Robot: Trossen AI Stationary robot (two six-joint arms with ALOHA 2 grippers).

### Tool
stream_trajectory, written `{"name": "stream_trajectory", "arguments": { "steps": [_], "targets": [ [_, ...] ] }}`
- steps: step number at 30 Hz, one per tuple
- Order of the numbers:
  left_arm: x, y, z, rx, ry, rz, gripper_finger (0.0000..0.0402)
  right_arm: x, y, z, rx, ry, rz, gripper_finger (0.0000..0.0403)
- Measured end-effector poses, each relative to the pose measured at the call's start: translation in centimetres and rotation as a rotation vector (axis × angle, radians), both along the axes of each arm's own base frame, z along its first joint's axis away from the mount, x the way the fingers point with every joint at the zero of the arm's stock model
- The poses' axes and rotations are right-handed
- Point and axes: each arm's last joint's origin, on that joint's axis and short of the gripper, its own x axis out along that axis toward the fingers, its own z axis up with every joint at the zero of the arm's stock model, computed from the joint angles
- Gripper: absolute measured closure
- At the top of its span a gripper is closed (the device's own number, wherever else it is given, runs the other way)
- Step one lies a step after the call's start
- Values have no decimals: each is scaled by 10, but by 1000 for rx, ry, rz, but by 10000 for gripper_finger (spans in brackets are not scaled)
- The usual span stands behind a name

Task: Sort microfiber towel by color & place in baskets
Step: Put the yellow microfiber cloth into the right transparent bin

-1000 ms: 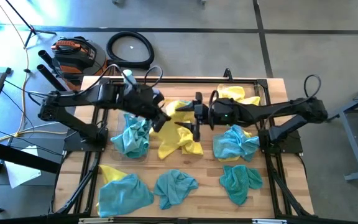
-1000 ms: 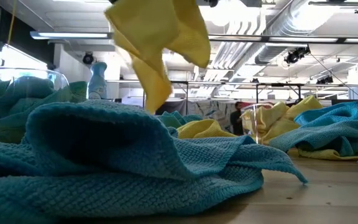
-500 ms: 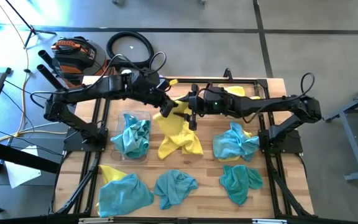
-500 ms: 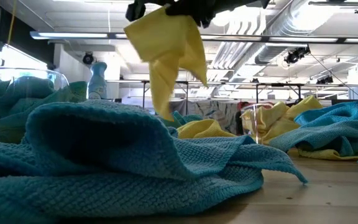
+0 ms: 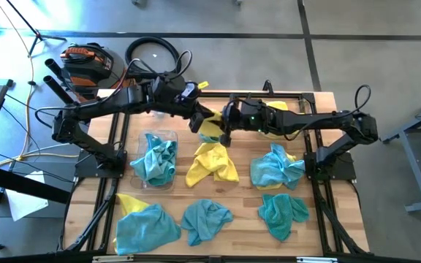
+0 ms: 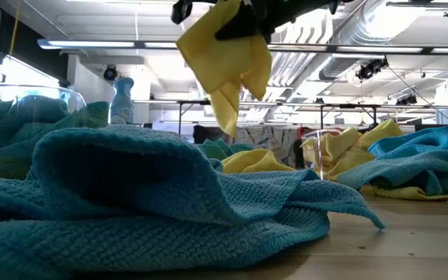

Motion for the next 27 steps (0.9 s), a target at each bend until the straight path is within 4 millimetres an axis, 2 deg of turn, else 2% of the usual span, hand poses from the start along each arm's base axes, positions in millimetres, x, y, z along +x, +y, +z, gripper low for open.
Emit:
{"name": "stream_trajectory", "arguments": {
  "steps": [2,7,11,14,18,22,27],
  "targets": [
    [-1,1,-1,0,9,-55,379,0,0,0,46,-7,-15,390],
    [-3,9,-4,12,28,-152,336,-4,-1,-5,159,23,-108,370],
    [-7,18,-8,68,66,-162,302,-14,-3,-7,141,101,-226,391],
    [-11,23,-11,110,106,-172,285,-29,-4,1,103,124,-342,395],
    [-17,31,-15,104,163,-160,281,-59,-4,21,68,103,-541,393],
    [-23,33,-20,132,231,-189,281,-99,-3,36,44,108,-762,398],
    [-29,31,-34,133,296,-212,280,-149,-3,32,110,160,-1054,400]
  ]
}}
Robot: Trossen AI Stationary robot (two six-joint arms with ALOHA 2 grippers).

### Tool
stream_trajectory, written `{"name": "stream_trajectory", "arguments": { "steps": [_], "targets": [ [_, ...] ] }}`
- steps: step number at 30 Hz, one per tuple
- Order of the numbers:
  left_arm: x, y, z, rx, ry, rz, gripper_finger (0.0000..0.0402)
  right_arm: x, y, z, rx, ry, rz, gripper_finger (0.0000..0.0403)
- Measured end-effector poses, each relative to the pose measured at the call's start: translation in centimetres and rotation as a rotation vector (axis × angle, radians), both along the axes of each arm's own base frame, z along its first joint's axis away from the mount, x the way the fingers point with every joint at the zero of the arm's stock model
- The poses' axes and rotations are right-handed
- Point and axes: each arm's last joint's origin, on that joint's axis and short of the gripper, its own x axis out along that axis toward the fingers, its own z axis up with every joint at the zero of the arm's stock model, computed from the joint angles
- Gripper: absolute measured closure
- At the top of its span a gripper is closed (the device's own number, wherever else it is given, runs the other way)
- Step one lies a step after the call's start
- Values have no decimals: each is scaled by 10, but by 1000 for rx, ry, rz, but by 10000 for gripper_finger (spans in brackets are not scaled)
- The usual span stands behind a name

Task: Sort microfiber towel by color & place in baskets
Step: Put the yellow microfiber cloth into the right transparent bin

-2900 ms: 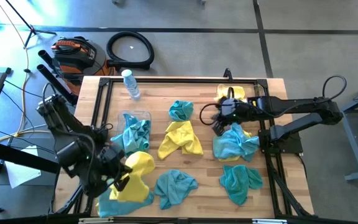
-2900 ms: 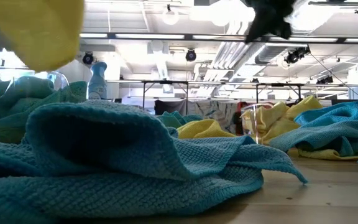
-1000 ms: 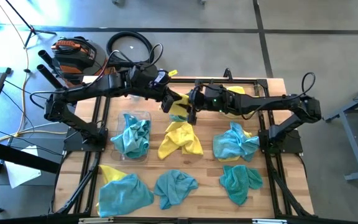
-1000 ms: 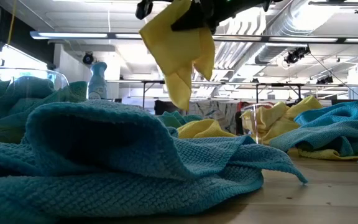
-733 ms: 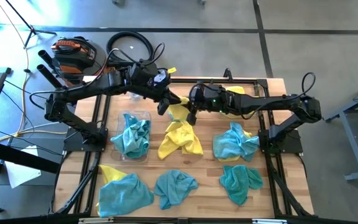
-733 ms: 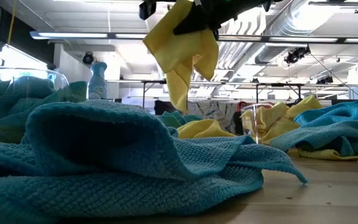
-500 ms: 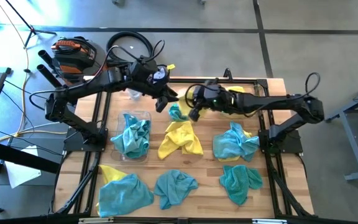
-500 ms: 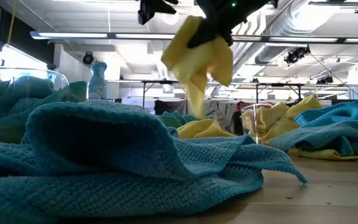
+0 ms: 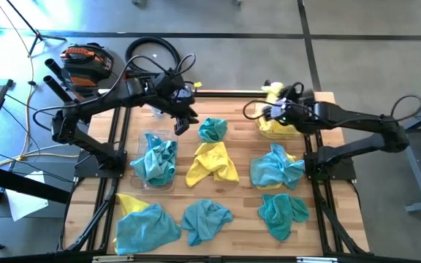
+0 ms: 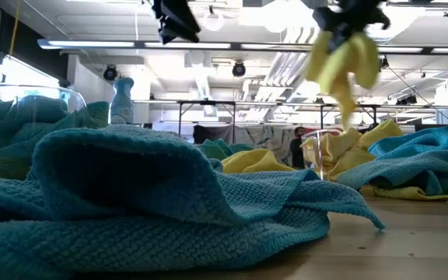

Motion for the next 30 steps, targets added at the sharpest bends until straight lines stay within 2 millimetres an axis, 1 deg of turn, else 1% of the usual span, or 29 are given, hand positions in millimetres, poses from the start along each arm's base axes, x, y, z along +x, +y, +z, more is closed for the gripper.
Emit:
{"name": "stream_trajectory", "arguments": {
  "steps": [3,5,8,11,16,18,20,23,27,30],
  "targets": [
    [-5,2,-13,3,35,37,280,-24,0,-6,56,19,-143,400],
    [-9,3,-21,-4,53,60,280,-33,-1,-10,79,48,-209,401],
    [-11,3,-29,-18,45,82,280,-42,-8,-15,140,103,-287,401],
    [-12,2,-34,-38,49,101,280,-45,-18,-21,171,140,-356,402],
    [-12,2,-38,-53,60,110,280,-55,-38,-42,287,203,-443,402],
    [-12,1,-38,-62,59,120,280,-56,-46,-53,344,195,-443,402],
    [-12,2,-38,-67,58,126,280,-56,-54,-66,405,182,-406,402],
    [-12,1,-38,-70,59,128,280,-55,-69,-86,484,100,-362,402],
    [-16,-1,-38,-107,82,147,280,-67,-81,-110,598,17,-404,403],
    [-19,-5,-32,-108,64,151,280,-73,-89,-124,664,-42,-374,403]
  ]
}}
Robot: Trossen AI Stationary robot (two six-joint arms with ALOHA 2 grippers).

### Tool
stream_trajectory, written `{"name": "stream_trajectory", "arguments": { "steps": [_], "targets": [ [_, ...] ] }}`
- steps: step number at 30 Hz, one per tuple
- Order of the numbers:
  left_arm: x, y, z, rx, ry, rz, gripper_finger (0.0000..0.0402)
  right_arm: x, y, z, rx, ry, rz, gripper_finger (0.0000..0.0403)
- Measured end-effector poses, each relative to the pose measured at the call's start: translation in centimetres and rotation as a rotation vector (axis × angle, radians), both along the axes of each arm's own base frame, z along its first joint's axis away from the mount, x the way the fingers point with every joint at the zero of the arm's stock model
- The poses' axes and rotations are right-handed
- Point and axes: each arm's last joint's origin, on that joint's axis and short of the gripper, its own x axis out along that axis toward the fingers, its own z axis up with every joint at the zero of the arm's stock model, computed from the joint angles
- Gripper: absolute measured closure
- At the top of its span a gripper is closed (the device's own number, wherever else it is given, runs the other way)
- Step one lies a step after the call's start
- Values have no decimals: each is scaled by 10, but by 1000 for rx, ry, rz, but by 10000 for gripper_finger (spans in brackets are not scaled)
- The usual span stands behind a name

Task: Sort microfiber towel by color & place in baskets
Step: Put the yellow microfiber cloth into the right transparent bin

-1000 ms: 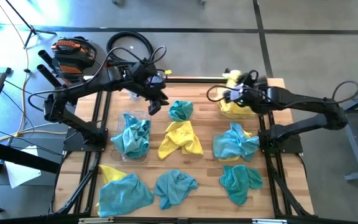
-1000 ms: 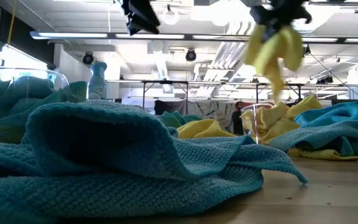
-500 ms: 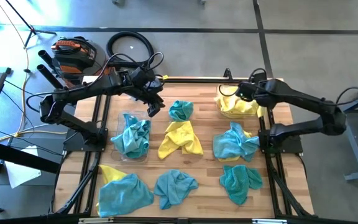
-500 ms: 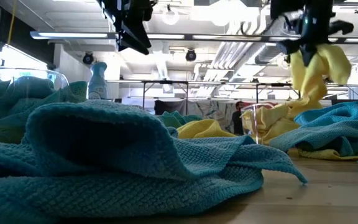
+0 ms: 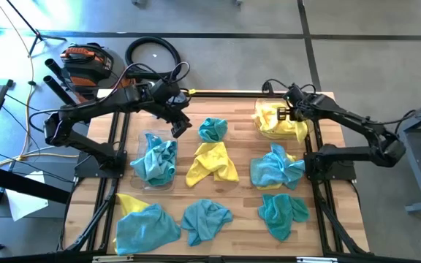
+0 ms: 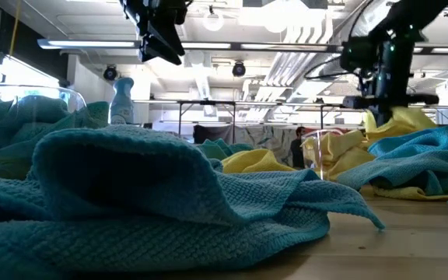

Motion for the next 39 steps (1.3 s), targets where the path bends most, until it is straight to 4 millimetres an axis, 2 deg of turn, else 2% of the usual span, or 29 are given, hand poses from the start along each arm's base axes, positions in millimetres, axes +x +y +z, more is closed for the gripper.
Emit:
{"name": "stream_trajectory", "arguments": {
  "steps": [8,15,21,25,31,39],
  "targets": [
    [-9,-10,15,1,-69,13,280,-11,-6,-38,105,18,-13,402],
    [-10,-12,17,-22,-78,36,280,-4,-16,-51,118,21,-7,376],
    [-9,-17,17,-38,-78,37,280,-1,-19,-59,154,48,-7,329],
    [-8,-20,17,-39,-78,24,280,0,-19,-53,152,21,-7,293],
    [-7,-23,17,-8,-69,38,280,1,-21,-25,137,12,9,248],
    [-6,-26,17,-5,-67,29,280,1,-21,9,171,41,10,230]
  ]
}}
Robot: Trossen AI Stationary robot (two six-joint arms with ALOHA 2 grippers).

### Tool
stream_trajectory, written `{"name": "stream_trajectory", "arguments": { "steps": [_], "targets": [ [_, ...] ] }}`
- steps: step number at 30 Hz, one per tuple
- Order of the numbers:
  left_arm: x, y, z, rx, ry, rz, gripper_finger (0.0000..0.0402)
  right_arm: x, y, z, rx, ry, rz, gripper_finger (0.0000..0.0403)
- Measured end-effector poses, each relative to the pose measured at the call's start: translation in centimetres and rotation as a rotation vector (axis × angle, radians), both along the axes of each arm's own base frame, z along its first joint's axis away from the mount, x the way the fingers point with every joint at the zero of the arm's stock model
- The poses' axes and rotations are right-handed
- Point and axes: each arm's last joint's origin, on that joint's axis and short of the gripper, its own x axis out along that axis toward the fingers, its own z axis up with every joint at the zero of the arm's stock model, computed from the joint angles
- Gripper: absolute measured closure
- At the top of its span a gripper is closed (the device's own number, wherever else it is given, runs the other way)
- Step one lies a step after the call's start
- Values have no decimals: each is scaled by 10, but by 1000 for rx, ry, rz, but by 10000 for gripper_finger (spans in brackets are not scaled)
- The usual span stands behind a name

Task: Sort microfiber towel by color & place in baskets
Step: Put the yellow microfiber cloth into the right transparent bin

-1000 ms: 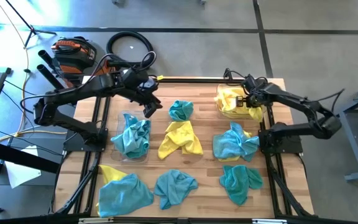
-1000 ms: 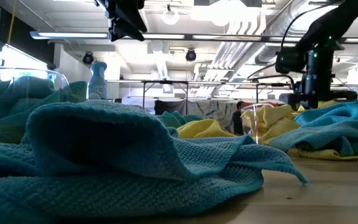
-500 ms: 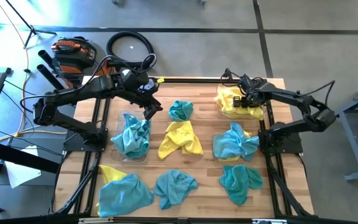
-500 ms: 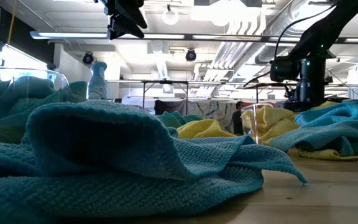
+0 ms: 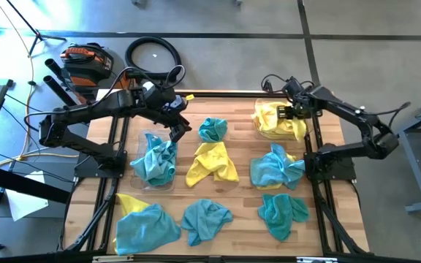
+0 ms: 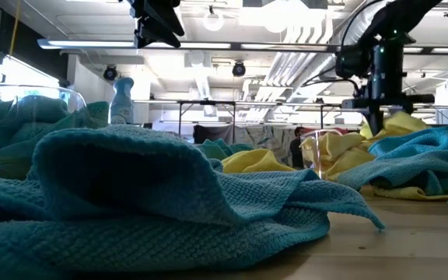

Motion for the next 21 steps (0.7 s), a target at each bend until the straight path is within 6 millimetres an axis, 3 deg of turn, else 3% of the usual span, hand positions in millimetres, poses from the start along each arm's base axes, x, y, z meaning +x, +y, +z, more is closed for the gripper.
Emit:
{"name": "stream_trajectory", "arguments": {
  "steps": [7,13,17,21],
  "targets": [
    [0,0,0,0,1,0,280,-6,6,21,46,60,-6,229],
    [0,0,0,1,1,0,280,-14,17,41,-15,18,-41,244],
    [0,0,0,6,2,5,280,-16,21,46,-38,-13,-74,277],
    [0,0,0,8,3,7,280,-10,18,44,-50,-16,-40,343]
  ]
}}
